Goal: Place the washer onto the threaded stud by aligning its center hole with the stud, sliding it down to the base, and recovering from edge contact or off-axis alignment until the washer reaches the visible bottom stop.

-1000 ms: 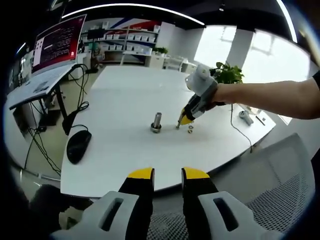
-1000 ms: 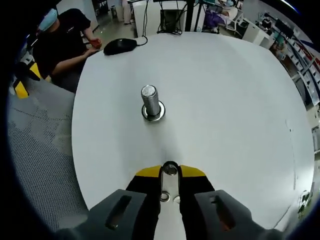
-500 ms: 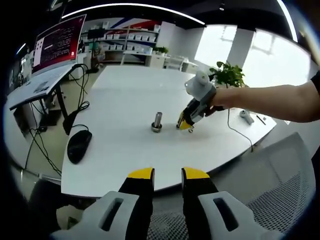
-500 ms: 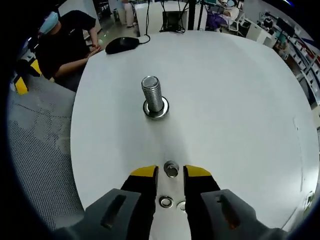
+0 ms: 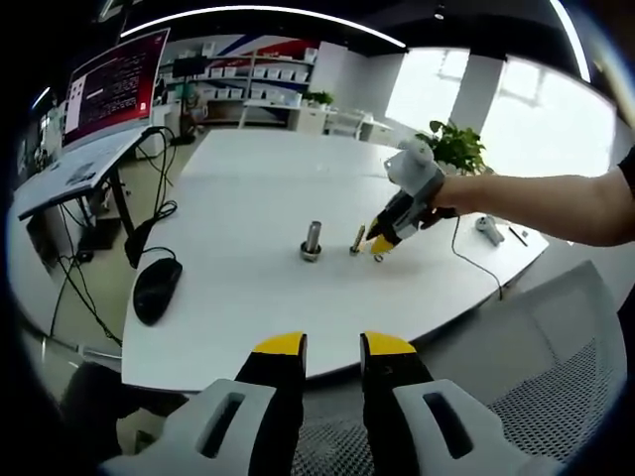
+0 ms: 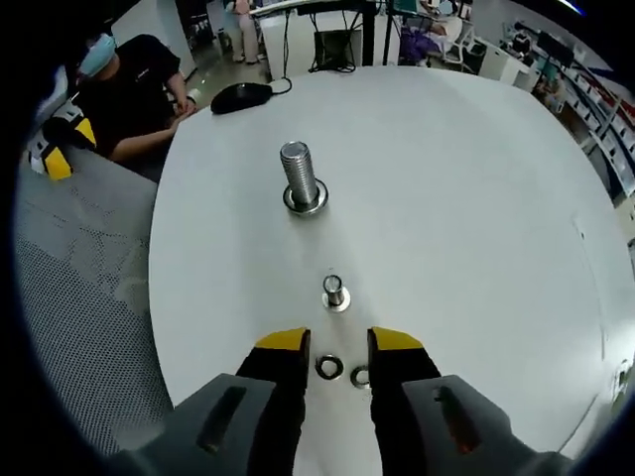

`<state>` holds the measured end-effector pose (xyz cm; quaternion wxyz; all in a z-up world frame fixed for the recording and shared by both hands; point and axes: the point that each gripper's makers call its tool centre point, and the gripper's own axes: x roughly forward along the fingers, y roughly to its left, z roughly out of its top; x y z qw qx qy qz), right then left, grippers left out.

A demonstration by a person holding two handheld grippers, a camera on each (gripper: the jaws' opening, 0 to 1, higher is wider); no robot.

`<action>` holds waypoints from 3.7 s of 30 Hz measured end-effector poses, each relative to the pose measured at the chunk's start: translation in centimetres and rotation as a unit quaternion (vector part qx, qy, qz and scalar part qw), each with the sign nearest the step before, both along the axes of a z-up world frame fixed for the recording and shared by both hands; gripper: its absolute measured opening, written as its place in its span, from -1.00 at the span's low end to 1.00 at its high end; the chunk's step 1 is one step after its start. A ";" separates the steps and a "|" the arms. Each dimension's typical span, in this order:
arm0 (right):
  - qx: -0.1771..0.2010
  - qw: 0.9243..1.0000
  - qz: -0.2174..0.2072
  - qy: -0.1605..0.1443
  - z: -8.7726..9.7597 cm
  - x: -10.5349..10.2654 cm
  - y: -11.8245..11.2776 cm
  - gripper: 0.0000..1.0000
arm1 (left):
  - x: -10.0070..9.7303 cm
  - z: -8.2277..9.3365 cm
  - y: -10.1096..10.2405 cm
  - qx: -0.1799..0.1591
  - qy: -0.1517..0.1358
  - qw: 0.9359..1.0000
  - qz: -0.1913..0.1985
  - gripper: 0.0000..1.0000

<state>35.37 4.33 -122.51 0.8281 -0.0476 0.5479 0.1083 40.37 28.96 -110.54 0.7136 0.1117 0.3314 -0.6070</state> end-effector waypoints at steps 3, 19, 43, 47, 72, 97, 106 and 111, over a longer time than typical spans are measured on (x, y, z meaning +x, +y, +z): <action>-0.004 1.000 0.012 0.013 -0.2 -1.2 0.1 -0.50 | 0.1 0.0 0.0 -0.001 0.000 1.000 0.002 -0.61; -0.026 0.998 0.050 0.039 -1.3 -2.0 0.4 -0.54 | -0.1 0.1 0.0 -0.002 0.001 1.000 0.002 -0.61; -0.077 0.986 0.084 0.125 -1.6 -2.3 0.7 -0.60 | 0.0 0.1 0.0 -0.004 0.002 1.000 0.004 -0.61; -0.068 0.988 0.071 0.117 -1.4 -2.4 0.7 -0.63 | 0.0 0.1 0.0 -0.004 0.003 1.000 0.004 -0.61; -0.072 0.992 0.045 0.096 -1.5 -2.0 0.4 -0.68 | 0.0 0.1 0.0 -0.003 0.002 1.000 0.002 -0.61; -0.028 0.997 -0.025 0.060 -0.2 -1.7 -0.4 -0.73 | 0.0 0.1 -0.1 -0.003 0.003 1.000 0.003 -0.61; -0.002 0.999 -0.018 0.027 3.2 -0.1 0.6 -0.73 | 0.1 0.1 -0.1 -0.004 0.004 1.000 0.004 -0.61; -0.011 1.000 0.005 0.011 4.5 1.4 0.5 -0.73 | 0.2 0.1 0.0 -0.005 0.004 1.000 0.006 -0.62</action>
